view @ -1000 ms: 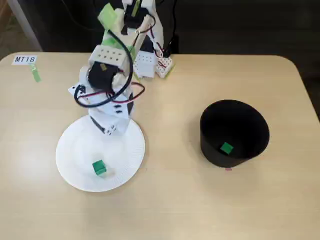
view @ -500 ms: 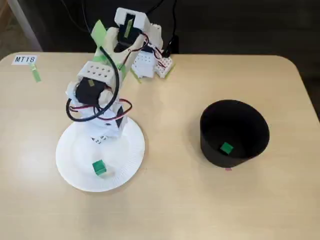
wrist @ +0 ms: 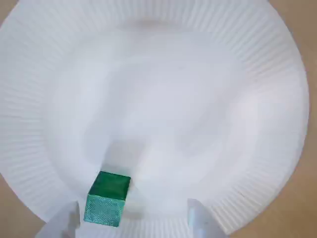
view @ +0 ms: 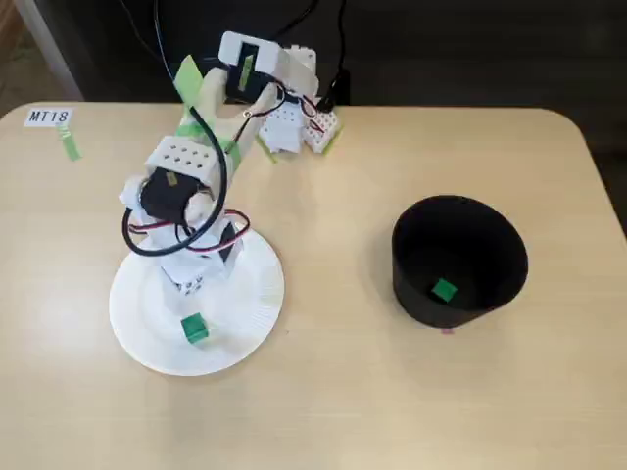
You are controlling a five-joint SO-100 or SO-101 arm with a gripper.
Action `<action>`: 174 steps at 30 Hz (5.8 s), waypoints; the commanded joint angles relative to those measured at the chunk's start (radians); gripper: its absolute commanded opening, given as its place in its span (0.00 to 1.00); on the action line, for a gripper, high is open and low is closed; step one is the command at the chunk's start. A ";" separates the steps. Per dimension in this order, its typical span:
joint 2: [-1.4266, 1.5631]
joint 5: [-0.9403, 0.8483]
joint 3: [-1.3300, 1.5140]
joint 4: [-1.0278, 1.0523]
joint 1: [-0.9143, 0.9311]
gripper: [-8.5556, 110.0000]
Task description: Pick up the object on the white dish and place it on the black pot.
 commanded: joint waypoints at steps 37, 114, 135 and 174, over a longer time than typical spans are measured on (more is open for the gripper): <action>-0.330 -0.035 -0.815 0.020 -0.008 0.07; 0.242 -0.555 -0.164 0.028 -0.930 0.07; 1.368 -0.431 0.723 -0.321 -0.466 0.07; 2.658 -0.469 2.474 -0.696 -0.400 0.07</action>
